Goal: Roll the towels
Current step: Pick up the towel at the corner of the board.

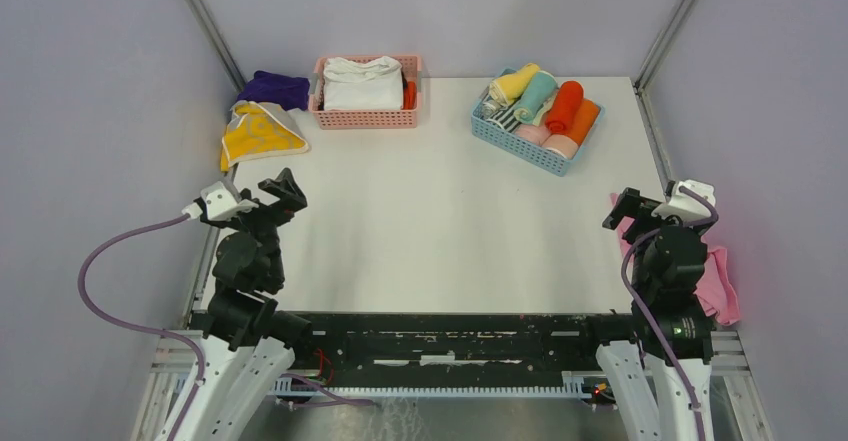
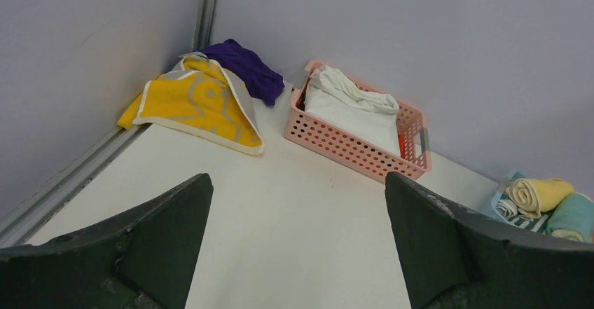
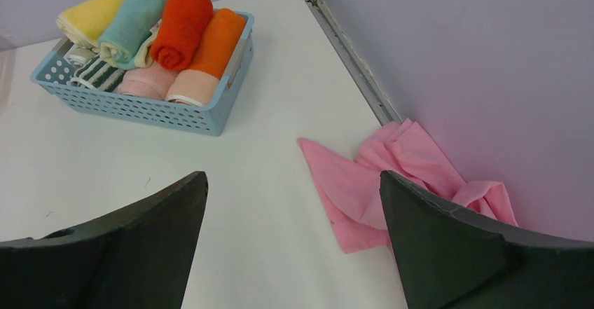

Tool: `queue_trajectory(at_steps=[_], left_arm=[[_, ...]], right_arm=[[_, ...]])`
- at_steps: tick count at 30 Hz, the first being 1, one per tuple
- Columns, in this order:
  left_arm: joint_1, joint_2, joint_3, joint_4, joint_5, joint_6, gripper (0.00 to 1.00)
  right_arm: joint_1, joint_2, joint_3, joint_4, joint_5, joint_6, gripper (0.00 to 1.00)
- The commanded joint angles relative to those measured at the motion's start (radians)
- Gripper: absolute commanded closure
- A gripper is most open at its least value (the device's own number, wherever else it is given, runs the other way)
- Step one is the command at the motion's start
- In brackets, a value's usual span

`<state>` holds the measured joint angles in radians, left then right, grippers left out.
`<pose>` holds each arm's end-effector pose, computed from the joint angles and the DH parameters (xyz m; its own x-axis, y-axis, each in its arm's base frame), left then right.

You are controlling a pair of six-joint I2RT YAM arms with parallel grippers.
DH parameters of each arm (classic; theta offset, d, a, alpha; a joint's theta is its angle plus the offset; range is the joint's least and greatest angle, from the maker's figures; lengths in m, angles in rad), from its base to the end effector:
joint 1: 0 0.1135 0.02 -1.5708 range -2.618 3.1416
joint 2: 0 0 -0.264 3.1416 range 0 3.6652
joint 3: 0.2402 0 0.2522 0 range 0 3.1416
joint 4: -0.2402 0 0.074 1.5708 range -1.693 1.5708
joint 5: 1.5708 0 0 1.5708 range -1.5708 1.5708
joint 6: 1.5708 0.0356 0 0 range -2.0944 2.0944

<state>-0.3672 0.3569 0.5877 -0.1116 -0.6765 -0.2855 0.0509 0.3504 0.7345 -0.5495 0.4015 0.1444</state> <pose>0.0999 -0.0145 0.3323 0.1911 -0.3088 -0.9317 -0.2568 0.9004 -0.3511 0.0826 -0.0097 0.3340 -0.1141 0.1268 -0.9853 0.3583 0.9303 0.0783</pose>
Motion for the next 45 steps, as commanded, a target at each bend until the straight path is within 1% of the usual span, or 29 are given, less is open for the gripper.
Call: queue_trajectory(at_steps=[1, 8, 11, 13, 17, 19, 23, 30, 34, 38, 45], left_arm=[[0.008, 0.004, -0.005, 0.046, 0.008, 0.014, 0.01], [0.017, 0.04, -0.02, 0.058, -0.054, 0.037, 0.01], [0.019, 0.107, -0.001, 0.044, -0.078, 0.038, 0.01], [0.02, 0.18, 0.027, 0.024, -0.077, 0.031, 0.01], [0.03, 0.391, 0.109, -0.004, -0.043, 0.003, 0.01], [0.066, 0.51, 0.166, -0.007, -0.017, -0.039, 0.01], [0.22, 0.731, 0.237, 0.066, 0.142, -0.137, 0.0], [0.432, 1.093, 0.458, 0.109, 0.246, -0.224, 0.03], [0.485, 1.313, 0.616, 0.112, 0.274, -0.242, 0.04], [0.53, 1.54, 0.804, 0.084, 0.355, -0.277, 0.07], [0.551, 1.854, 1.107, 0.027, 0.402, -0.305, 0.13]], right_arm=[[0.013, -0.016, -0.004, 0.053, -0.003, 0.011, 0.0], [0.061, -0.044, -0.022, 0.064, 0.015, 0.017, 0.0], [0.087, -0.061, -0.024, 0.061, 0.016, 0.014, 0.0], [0.096, -0.076, -0.028, 0.063, 0.016, 0.015, 0.0], [0.116, -0.093, -0.032, 0.066, -0.007, 0.016, 0.0], [0.124, -0.093, -0.031, 0.066, -0.027, 0.017, 0.0], [0.142, -0.105, -0.031, 0.061, -0.052, 0.015, 0.0], [0.168, -0.116, -0.035, 0.054, -0.063, 0.002, 0.0], [0.168, -0.101, -0.033, 0.05, -0.075, -0.003, 0.0], [0.17, -0.071, -0.031, 0.045, -0.097, -0.009, 0.0], [0.17, -0.016, -0.027, 0.039, -0.15, -0.028, 0.0]])
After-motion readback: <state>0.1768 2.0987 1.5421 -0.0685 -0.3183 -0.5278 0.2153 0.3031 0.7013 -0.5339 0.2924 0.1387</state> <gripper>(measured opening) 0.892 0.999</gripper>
